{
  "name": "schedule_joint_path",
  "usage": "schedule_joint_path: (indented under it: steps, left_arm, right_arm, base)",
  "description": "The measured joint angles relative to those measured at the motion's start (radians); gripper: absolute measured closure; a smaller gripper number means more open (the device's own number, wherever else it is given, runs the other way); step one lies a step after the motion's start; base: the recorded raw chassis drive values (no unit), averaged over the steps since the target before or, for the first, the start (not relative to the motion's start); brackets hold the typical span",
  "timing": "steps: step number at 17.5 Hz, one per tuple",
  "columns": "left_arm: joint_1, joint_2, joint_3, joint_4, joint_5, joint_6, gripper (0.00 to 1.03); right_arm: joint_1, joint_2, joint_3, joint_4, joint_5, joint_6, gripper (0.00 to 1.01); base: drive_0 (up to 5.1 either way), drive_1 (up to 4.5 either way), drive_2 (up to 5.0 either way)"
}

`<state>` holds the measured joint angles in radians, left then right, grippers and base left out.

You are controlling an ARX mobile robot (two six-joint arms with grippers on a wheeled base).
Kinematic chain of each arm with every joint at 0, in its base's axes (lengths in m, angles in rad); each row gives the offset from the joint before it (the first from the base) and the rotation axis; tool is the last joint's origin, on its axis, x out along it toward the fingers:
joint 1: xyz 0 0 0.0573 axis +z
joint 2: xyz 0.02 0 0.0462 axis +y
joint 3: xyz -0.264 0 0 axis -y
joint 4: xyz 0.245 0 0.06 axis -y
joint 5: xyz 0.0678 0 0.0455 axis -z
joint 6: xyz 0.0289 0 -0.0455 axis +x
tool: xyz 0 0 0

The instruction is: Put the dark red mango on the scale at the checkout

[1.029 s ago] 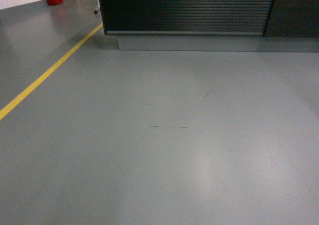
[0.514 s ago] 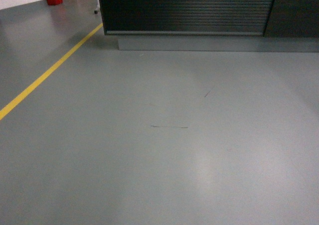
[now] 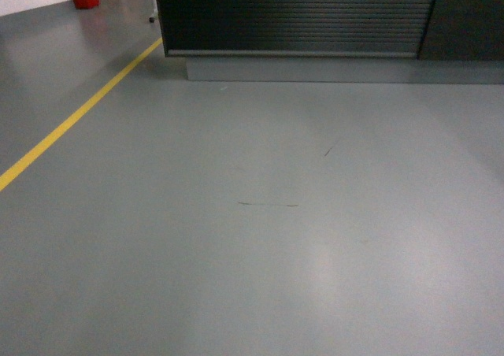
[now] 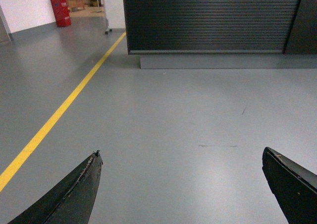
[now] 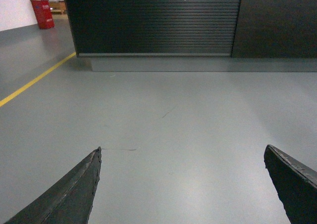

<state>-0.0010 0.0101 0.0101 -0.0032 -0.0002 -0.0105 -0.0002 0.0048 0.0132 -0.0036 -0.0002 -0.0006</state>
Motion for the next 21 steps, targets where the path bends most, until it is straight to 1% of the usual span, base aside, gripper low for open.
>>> schedule_joint_path:
  steps: [21]
  left_arm:
    - [0.0,0.0,0.0,0.0,0.0,0.0,0.05]
  right_arm:
    - [0.0,0.0,0.0,0.001,0.0,0.0,0.03]
  base:
    - [-0.1,2.54,-2.8]
